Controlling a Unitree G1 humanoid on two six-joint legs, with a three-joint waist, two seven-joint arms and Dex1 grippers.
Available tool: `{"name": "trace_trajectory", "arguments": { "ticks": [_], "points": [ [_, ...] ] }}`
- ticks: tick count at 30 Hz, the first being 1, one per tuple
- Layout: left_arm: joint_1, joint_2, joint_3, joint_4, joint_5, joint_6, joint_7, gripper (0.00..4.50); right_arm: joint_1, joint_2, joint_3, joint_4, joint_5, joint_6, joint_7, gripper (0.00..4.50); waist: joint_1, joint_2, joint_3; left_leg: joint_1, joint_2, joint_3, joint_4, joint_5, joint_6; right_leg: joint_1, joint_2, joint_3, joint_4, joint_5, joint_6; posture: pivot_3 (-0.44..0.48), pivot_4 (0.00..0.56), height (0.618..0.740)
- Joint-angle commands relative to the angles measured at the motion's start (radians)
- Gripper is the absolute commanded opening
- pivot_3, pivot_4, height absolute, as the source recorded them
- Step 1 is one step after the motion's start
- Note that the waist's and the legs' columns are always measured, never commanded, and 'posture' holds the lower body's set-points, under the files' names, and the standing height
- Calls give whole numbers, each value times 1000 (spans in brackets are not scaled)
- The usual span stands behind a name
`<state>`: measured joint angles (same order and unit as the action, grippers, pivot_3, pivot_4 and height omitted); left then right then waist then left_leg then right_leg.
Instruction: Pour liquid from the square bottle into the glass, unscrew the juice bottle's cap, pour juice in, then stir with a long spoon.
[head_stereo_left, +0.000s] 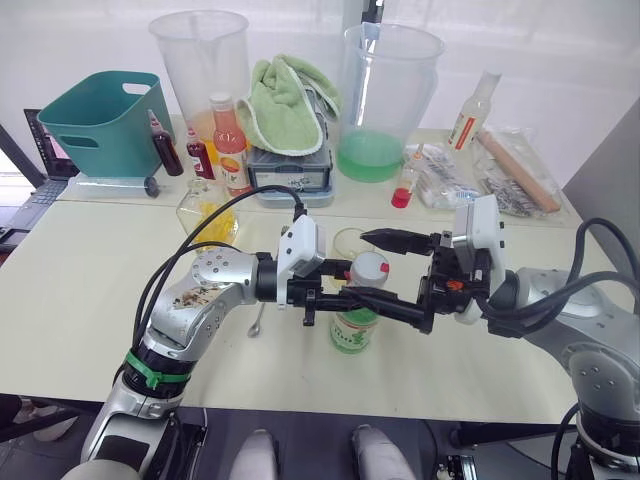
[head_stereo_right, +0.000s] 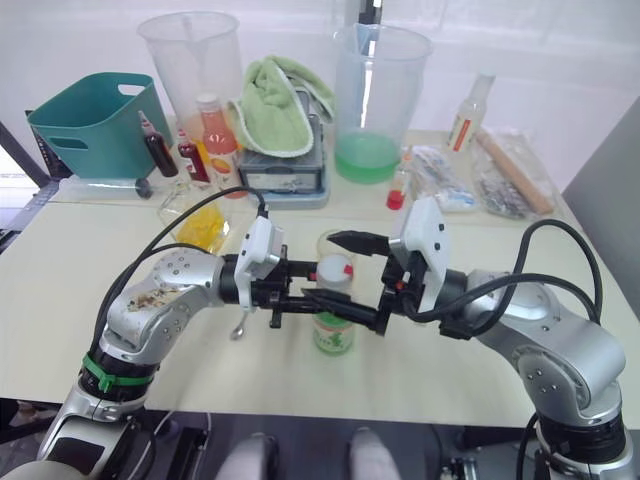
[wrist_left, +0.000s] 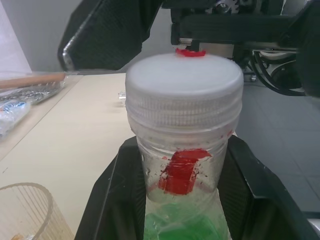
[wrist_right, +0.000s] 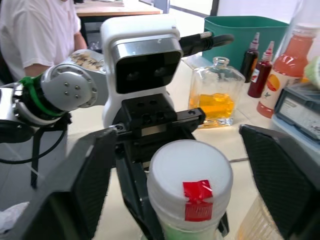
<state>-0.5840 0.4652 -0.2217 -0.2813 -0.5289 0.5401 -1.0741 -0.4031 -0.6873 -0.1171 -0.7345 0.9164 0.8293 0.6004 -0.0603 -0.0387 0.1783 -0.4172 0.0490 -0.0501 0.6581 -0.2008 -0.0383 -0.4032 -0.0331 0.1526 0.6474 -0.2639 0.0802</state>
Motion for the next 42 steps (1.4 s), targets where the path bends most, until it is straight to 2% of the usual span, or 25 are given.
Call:
{"name": "trace_trajectory", "arguments": {
  "ticks": [1, 4, 8, 13, 17, 22, 29, 31, 32, 36, 37, 42],
  "points": [
    [5, -4, -36, 11, 8, 3, -19, 1456, -3, -16, -4, -24, 1, 2, -27, 2636, 1, 0, 0, 0, 0, 0, 0, 0, 0, 0, 0, 0, 0, 0, 0, 0, 150, 727],
    [2, -4, -34, 20, 13, -3, -20, 1456, -17, -30, 20, -3, -11, -2, -7, 1697, 2, 0, 0, 0, 0, 0, 0, 0, 0, 0, 0, 0, 0, 0, 0, 0, 150, 727],
    [9, -4, -32, 16, 17, -5, -17, 1456, -39, -48, 59, 54, -39, -40, 81, 1672, 2, 0, 0, 1, 0, 0, 0, 0, 0, 1, 0, 0, 0, 0, 0, 0, 150, 727],
    [33, 1, -21, -14, 12, 6, 1, 1456, -110, -72, 122, 185, -83, -149, 329, 1672, 0, 0, 0, 1, 0, 0, 0, 0, 0, 1, 0, 0, 0, 0, 0, 0, 150, 727],
    [56, 13, -9, -43, 6, 21, 16, 1456, -260, -94, 205, 381, -141, -239, 626, 1672, -4, 0, 0, 2, 0, 0, 0, 0, 0, 1, 0, 0, 0, 0, 0, 0, 150, 727],
    [71, 23, -3, -58, 3, 32, 28, 1456, -434, -83, 289, 597, -220, -311, 879, 1672, -4, 1, 0, 1, 0, 0, 0, 0, 0, 1, 0, -1, 0, 0, 0, 0, 150, 727],
    [72, 21, 1, -57, -13, 43, 46, 1456, -507, -50, 299, 745, -268, -313, 952, 1672, 0, 1, 0, 1, 0, -1, -1, 0, 0, 1, 0, -2, 0, 0, -1, 0, 150, 727],
    [75, 23, 1, -59, -16, 42, 48, 1456, -506, -56, 288, 750, -263, -276, 940, 2743, 0, 1, 0, 1, 0, -1, -1, 0, 0, 1, 0, -2, 0, 0, -1, 0, 150, 727],
    [74, 22, -2, -57, -17, 40, 46, 1456, -498, -68, 275, 745, -256, -256, 932, 2960, 1, 1, 0, 1, 0, -1, -1, 0, 0, 1, 0, -2, 0, 0, -2, 0, 150, 727],
    [75, 20, -12, -58, -21, 36, 39, 1456, -417, -98, 146, 659, -197, -188, 818, 4303, 7, 1, 0, 0, 0, -1, -1, 0, 0, 0, 0, -2, 0, 0, -2, 0, 150, 727],
    [76, 20, -14, -60, -22, 36, 39, 1456, -394, -104, 116, 631, -180, -167, 790, 4443, 9, 1, 0, 0, 0, -1, -1, 0, 0, 0, 0, -2, 0, 0, -2, 0, 150, 727],
    [83, 18, -22, -68, -29, 36, 38, 1456, -228, -109, -29, 393, -101, -65, 566, 4443, 13, 1, 0, 0, 0, -2, -2, 0, 0, 0, 0, -2, 0, 0, -2, 0, 150, 727]
  ]
}}
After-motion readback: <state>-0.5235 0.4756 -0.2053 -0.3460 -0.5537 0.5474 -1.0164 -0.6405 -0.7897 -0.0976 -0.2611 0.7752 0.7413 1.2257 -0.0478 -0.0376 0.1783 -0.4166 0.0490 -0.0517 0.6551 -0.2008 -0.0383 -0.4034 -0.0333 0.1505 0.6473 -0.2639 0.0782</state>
